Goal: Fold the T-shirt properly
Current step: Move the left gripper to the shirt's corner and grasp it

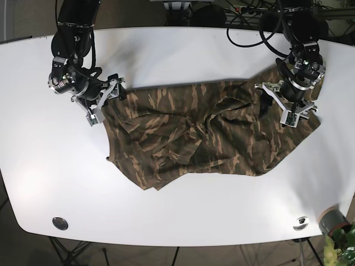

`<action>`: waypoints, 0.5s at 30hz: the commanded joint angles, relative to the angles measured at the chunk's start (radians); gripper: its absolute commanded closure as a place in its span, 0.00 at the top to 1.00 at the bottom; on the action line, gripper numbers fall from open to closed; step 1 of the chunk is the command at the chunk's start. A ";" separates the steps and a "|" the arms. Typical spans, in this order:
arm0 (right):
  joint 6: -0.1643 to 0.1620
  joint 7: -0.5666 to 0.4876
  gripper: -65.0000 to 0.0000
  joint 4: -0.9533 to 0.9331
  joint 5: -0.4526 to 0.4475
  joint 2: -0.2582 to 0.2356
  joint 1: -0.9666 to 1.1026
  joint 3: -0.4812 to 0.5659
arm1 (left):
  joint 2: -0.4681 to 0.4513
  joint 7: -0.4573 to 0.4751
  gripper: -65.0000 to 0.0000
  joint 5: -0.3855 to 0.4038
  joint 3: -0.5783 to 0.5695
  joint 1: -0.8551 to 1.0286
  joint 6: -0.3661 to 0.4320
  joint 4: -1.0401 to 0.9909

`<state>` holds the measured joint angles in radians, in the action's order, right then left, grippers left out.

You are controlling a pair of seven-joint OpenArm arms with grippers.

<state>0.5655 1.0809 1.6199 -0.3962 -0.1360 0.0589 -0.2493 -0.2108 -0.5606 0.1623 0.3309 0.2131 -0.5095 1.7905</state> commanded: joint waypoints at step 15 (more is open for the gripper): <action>0.003 -0.028 0.38 -0.034 -0.013 0.034 0.003 0.014 | -0.003 0.021 0.63 0.064 0.145 -0.010 0.002 0.024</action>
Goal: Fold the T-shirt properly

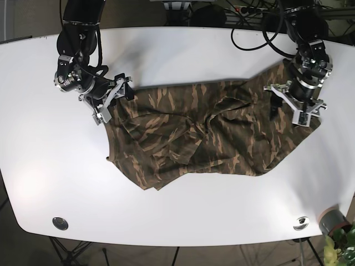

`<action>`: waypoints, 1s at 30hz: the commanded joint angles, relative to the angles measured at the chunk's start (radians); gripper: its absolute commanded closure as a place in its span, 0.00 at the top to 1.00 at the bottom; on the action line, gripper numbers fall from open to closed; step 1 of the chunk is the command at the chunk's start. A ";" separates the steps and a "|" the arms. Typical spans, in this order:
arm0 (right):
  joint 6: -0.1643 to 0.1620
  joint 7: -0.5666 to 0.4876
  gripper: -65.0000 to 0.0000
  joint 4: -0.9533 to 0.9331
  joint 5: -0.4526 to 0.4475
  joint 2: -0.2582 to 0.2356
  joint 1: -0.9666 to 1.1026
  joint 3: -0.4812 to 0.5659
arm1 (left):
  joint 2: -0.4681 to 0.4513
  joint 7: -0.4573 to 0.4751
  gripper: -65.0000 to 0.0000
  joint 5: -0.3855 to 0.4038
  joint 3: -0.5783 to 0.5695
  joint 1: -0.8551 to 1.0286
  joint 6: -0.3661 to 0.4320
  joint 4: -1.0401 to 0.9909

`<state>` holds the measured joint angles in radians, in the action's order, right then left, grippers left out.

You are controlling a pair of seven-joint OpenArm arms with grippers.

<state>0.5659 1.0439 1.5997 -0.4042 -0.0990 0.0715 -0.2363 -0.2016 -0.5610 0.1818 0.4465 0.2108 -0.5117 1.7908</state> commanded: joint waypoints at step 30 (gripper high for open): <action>0.010 -0.007 0.03 -0.063 -0.012 -0.003 -0.028 0.007 | -0.115 -0.491 0.91 0.477 0.555 0.082 0.008 -0.053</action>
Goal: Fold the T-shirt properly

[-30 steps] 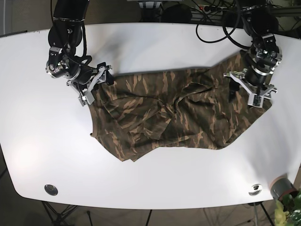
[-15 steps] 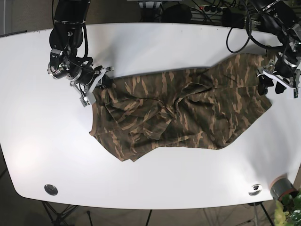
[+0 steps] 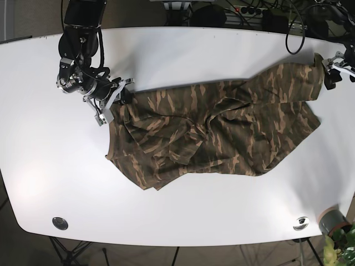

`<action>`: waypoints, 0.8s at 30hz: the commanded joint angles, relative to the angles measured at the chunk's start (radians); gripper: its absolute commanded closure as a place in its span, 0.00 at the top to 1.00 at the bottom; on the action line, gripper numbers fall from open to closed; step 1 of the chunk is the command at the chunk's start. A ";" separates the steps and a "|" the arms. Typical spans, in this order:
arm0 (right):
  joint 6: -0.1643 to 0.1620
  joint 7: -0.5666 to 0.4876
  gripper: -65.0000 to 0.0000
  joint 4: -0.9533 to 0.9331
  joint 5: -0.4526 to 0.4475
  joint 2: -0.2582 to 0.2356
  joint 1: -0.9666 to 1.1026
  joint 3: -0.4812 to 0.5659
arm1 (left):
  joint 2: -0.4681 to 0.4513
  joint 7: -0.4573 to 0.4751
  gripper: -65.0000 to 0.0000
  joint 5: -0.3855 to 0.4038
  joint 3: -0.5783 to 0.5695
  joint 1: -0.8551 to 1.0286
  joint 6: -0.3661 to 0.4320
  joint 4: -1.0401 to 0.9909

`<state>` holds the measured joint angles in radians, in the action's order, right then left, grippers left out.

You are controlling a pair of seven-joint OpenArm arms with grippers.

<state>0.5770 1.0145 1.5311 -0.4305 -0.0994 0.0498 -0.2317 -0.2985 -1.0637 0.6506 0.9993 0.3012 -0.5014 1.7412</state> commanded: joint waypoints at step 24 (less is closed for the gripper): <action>0.001 0.020 0.03 0.006 0.014 -0.001 -0.001 -0.005 | -0.072 0.013 0.87 0.005 -0.241 -0.178 -0.003 -0.344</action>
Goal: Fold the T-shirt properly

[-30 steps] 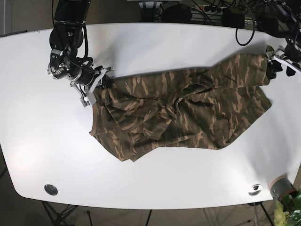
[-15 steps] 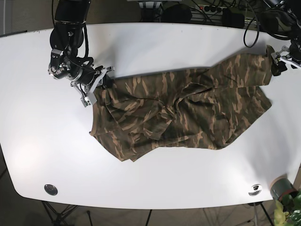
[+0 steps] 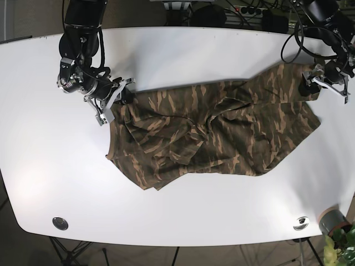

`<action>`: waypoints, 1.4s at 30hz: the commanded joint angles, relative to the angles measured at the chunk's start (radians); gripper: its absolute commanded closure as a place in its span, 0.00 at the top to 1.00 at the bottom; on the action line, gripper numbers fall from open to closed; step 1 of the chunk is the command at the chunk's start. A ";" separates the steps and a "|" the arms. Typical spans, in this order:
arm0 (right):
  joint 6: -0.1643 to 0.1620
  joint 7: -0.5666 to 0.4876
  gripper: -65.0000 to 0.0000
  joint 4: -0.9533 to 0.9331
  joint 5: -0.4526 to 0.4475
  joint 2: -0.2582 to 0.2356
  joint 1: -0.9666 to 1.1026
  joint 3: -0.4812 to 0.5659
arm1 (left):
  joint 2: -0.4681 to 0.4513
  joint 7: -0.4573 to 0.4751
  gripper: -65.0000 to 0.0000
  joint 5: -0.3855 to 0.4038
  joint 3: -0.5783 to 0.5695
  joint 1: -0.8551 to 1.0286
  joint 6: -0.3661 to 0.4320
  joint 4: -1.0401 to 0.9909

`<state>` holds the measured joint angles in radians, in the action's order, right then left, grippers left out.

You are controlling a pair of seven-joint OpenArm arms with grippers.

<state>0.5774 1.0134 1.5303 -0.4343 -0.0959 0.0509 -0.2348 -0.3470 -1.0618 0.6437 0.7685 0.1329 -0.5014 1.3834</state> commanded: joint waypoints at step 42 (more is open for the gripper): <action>-0.004 0.022 0.03 0.002 0.022 -0.003 -0.003 -0.033 | -0.001 0.012 0.02 0.012 0.085 0.049 -0.004 0.297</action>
<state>0.5774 1.0142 1.5284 -0.4343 -0.0925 0.0517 -0.2508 -0.3325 -1.0737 0.6430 0.8474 0.1894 -0.5060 1.6440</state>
